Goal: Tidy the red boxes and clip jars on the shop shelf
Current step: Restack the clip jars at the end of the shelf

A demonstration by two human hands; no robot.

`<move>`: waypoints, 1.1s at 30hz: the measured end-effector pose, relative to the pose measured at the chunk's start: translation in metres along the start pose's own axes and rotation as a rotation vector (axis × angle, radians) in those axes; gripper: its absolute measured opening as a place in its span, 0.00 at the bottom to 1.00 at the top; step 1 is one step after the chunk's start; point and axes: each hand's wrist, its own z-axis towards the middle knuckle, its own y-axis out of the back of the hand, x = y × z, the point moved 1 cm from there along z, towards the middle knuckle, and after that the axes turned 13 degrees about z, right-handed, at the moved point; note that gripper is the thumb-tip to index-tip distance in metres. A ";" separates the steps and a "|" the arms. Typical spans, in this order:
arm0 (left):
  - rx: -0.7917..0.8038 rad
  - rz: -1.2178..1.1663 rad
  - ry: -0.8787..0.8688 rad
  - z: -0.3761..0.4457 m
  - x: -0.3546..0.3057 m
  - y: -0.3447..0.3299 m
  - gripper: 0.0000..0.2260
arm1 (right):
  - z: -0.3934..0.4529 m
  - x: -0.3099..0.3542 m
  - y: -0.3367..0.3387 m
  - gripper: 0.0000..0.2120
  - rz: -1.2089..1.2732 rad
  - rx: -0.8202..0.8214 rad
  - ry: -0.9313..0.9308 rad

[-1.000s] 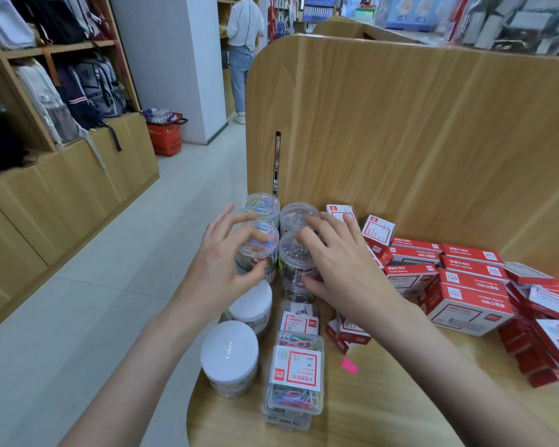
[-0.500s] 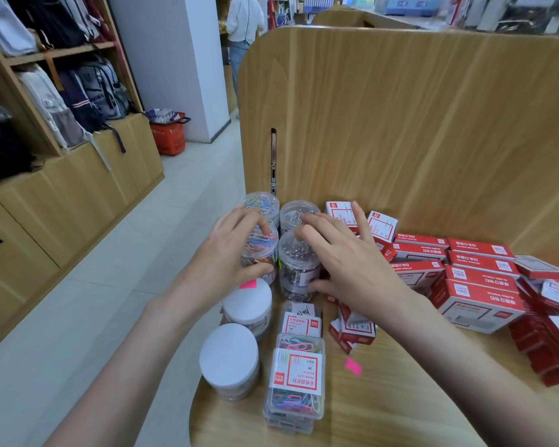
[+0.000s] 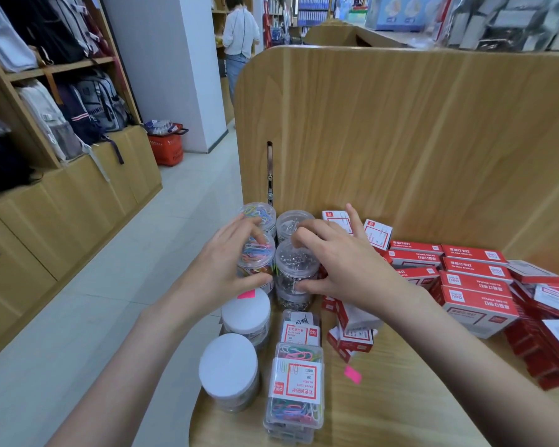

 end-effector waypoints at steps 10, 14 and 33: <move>0.017 -0.078 0.024 0.000 0.002 -0.002 0.21 | 0.003 -0.005 0.000 0.41 0.153 0.076 -0.033; 0.017 -0.089 0.031 0.002 0.004 -0.003 0.20 | 0.005 -0.005 0.003 0.41 0.093 0.123 -0.051; -0.059 -0.042 -0.018 -0.065 -0.027 -0.006 0.14 | -0.047 0.013 -0.028 0.13 -0.149 0.169 0.234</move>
